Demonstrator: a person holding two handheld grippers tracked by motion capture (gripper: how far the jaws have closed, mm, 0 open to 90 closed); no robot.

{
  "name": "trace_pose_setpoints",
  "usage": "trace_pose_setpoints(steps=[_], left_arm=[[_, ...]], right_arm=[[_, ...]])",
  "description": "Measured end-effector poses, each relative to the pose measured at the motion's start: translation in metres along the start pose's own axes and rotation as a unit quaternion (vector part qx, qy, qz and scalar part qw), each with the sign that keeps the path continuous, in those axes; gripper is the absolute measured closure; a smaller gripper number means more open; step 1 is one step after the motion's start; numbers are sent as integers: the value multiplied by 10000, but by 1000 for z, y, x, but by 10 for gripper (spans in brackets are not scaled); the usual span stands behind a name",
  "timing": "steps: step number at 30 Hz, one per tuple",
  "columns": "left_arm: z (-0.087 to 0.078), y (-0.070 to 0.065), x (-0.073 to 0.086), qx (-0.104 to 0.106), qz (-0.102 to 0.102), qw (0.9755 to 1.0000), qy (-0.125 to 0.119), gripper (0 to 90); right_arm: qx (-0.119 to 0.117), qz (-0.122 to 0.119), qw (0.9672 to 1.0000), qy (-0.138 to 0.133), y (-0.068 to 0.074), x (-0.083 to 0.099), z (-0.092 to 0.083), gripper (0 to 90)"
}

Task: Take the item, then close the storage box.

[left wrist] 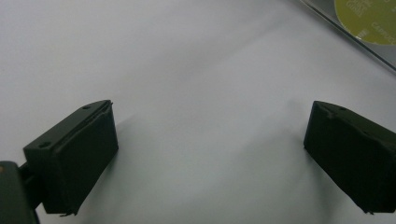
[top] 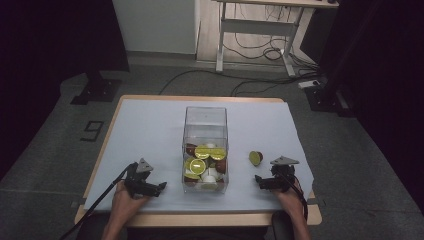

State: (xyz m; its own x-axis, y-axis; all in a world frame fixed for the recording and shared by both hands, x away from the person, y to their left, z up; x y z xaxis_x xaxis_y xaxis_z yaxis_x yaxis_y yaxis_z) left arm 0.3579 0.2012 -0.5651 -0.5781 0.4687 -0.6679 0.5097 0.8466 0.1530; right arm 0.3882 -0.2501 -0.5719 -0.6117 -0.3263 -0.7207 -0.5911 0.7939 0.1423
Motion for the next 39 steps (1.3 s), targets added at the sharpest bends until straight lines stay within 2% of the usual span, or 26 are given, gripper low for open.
trace_pose_setpoints(steps=[18, 23, 26, 33, 39], left_arm=[[0, 0, 0, 35, 14, 10000, 26, 12], [-1, 0, 0, 32, 27, 10000, -13, 24], [-4, -2, 1, 52, 136, 9999, -91, 67], [-12, -3, 3, -50, 206, 9997, -151, 67], [-26, -5, 0, 189, 60, 9990, -410, 92]], right_arm=[[30, -7, 10000, 30, 1, -1, -1, 4], [138, -141, 9998, 57, 4, -2, -2, 15], [174, -211, 9996, 88, 6, -3, -3, 40], [-65, -162, 9998, -53, 12, -5, -13, 46], [-196, -198, 9996, -99, 19, -6, -20, 103]])
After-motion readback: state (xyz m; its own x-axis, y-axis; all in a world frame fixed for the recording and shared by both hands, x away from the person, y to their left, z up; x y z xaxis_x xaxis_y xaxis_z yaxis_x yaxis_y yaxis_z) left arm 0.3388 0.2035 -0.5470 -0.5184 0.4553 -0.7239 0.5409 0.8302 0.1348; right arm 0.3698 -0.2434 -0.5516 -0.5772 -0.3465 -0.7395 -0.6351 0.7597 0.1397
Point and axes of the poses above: each handheld gripper's, and its own axes: z roughly forward along the jaws, x roughly out of its underside, y roughly to its left, the point moved 5 cm from there along z, roughly forward along the jaws, and after that the axes turned 12 degrees about -x, right-handed, at the moved point
